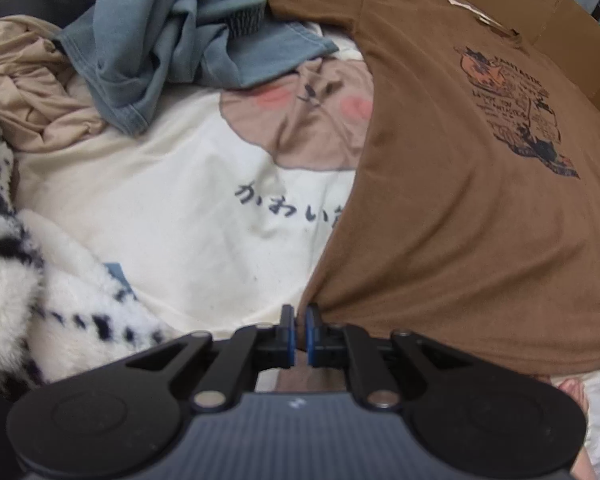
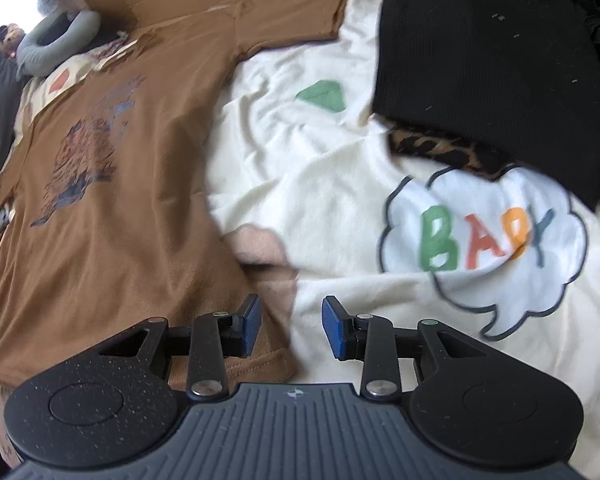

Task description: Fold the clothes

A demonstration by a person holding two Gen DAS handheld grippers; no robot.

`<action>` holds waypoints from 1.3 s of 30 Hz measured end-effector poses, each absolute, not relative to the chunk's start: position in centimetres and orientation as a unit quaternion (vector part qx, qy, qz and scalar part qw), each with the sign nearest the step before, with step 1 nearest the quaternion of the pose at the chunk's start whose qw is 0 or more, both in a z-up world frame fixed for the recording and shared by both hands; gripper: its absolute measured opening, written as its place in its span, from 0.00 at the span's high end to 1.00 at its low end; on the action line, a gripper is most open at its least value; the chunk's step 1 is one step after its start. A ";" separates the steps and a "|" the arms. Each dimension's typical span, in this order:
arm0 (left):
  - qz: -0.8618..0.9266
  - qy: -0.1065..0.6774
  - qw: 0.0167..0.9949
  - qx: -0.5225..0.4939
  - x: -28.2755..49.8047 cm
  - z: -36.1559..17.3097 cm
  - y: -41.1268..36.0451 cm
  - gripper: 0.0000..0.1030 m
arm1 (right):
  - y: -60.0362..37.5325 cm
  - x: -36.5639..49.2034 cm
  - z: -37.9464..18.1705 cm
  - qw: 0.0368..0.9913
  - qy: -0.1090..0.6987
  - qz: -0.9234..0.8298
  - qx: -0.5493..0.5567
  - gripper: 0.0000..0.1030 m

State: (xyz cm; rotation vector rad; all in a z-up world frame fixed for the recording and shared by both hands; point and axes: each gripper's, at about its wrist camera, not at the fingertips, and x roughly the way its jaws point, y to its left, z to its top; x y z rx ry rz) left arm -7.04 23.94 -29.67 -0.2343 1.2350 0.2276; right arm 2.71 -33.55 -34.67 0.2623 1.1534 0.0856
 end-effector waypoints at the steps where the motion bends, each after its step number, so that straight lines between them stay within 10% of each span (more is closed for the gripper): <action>1: 0.107 0.576 0.803 -0.110 -6.9 -29.6 24.1 0.95 | -33.4 2.6 -34.9 0.829 0.545 0.042 0.123 0.60; 39: 0.100 0.596 0.790 -0.103 -5.7 -29.6 24.7 0.95 | -32.0 2.7 -37.7 0.788 0.599 0.051 0.137 0.76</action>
